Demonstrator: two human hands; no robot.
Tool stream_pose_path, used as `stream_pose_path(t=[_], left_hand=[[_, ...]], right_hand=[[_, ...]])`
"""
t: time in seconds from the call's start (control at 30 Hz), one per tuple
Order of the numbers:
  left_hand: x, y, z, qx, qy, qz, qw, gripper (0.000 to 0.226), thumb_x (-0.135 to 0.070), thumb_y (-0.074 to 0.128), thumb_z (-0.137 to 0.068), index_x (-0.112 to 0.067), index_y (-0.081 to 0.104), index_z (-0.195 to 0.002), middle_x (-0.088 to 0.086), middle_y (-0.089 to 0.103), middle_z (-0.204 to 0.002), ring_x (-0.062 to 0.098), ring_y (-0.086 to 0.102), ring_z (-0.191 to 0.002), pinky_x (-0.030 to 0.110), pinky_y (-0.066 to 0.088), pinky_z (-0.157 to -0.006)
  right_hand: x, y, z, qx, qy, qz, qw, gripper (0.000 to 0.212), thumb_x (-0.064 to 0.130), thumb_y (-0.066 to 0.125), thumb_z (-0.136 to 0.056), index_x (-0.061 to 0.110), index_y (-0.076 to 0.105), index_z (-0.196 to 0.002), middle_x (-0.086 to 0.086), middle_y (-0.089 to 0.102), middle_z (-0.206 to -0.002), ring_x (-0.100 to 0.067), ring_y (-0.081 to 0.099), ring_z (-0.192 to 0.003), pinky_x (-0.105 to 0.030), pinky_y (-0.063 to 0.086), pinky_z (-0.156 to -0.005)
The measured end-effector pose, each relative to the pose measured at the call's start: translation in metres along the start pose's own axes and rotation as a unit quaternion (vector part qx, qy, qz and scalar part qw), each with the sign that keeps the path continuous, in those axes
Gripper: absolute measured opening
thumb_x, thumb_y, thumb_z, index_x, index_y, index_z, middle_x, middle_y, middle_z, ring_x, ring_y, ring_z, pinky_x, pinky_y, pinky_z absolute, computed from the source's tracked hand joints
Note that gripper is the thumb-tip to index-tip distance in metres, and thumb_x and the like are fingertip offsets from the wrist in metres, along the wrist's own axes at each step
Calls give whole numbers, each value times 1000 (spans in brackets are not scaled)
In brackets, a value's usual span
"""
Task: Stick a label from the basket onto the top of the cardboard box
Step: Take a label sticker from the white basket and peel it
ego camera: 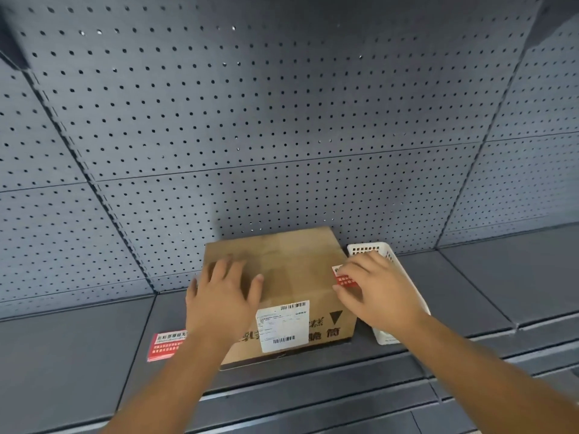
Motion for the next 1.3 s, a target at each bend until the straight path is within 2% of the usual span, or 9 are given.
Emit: stream_pose_path(t=[0.33, 0.53, 0.67, 0.93, 1.2, 1.3], left_hand=[[0, 4, 6, -9, -18, 0, 1000, 53, -61, 40, -96, -31, 56, -137, -9, 55, -146, 21, 36, -143, 55, 40, -107], [-1, 5, 6, -13, -29, -9, 999, 50, -59, 41, -96, -32, 57, -135, -9, 57, -144, 21, 39, -142, 56, 43, -104], [-2, 5, 7, -13, -33, -11, 999, 51, -58, 40, -96, -31, 56, -136, -9, 56, -146, 21, 37, -143, 56, 41, -106], [-3, 4, 7, -17, -37, -8, 999, 49, -56, 41, -97, -31, 56, -136, -9, 56, -146, 22, 37, -144, 56, 41, -106], [-4, 4, 7, -17, -39, -10, 999, 48, -55, 42, -97, -31, 57, -135, -8, 57, -145, 22, 38, -143, 57, 41, -106], [-5, 3, 7, -16, -41, -9, 999, 47, -54, 42, -97, -31, 57, -135, -8, 56, -145, 22, 37, -143, 56, 40, -106]], right_hand=[[-15, 6, 5, -20, -72, -52, 996, 26, 45, 67, -91, 24, 78, -99, 10, 73, -104, -18, 60, -102, -43, 54, -85], [-17, 3, 5, -65, -141, -48, 987, 16, 35, 67, -94, 23, 79, -93, 8, 74, -97, -23, 62, -95, -39, 51, -83], [-15, 3, 5, -76, -154, -50, 984, 17, 31, 65, -95, 21, 78, -91, 7, 74, -94, -23, 63, -91, -38, 49, -83], [-19, 4, 4, -71, -23, -157, 985, 5, 20, 72, -91, 19, 77, -90, 6, 73, -91, -19, 63, -91, -41, 55, -81], [-26, 10, 6, -68, 115, -281, 950, 8, 17, 70, -94, 19, 75, -87, 10, 68, -89, -9, 63, -82, -27, 54, -72], [-30, 12, 8, -78, 158, -318, 931, 11, 17, 69, -95, 19, 74, -86, 11, 69, -89, -10, 65, -82, -22, 50, -68]])
Point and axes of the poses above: each hand's wrist, its own z-axis away from the middle knuckle, its own y-axis out of the palm, x = y × z, the point moved 5 cm from there along -z, towards the middle knuckle
